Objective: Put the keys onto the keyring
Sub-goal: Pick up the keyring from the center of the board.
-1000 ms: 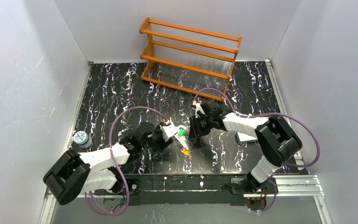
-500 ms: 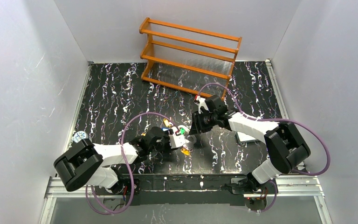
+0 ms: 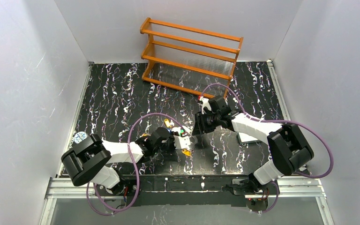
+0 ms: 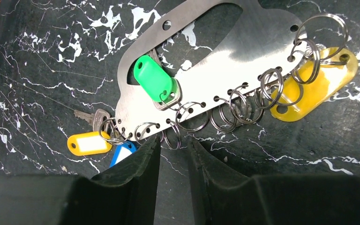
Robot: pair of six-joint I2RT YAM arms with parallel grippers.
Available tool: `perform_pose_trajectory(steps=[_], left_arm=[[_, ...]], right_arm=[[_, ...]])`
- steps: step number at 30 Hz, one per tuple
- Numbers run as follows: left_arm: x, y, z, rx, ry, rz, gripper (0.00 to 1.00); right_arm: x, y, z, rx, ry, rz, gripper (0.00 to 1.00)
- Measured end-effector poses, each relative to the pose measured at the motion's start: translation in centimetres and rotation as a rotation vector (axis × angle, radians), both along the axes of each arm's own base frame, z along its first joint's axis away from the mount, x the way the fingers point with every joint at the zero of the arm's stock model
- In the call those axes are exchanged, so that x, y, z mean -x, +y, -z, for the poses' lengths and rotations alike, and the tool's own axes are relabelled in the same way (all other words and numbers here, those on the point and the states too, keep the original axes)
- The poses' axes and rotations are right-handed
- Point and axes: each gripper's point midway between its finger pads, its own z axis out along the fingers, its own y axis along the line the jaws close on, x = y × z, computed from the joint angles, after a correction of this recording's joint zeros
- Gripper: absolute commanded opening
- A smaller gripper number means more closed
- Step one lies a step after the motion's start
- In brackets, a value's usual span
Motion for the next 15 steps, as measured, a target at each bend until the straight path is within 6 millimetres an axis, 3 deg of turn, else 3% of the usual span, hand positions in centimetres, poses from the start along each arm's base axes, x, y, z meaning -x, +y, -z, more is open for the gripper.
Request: perform_pose_trajectory(steps=[7,15], left_arm=[[-0.18,0.04,0.26,-0.015,-0.009,0.004,0.01],[-0.30,0.10,0.17,-0.021,-0.020,0.005,0.00]], right_arm=[[0.01,-0.04,-0.03,-0.004,0.003,0.000,0.51],[0.09,0.02,-0.08,-0.008,0.006,-0.004,0.52]])
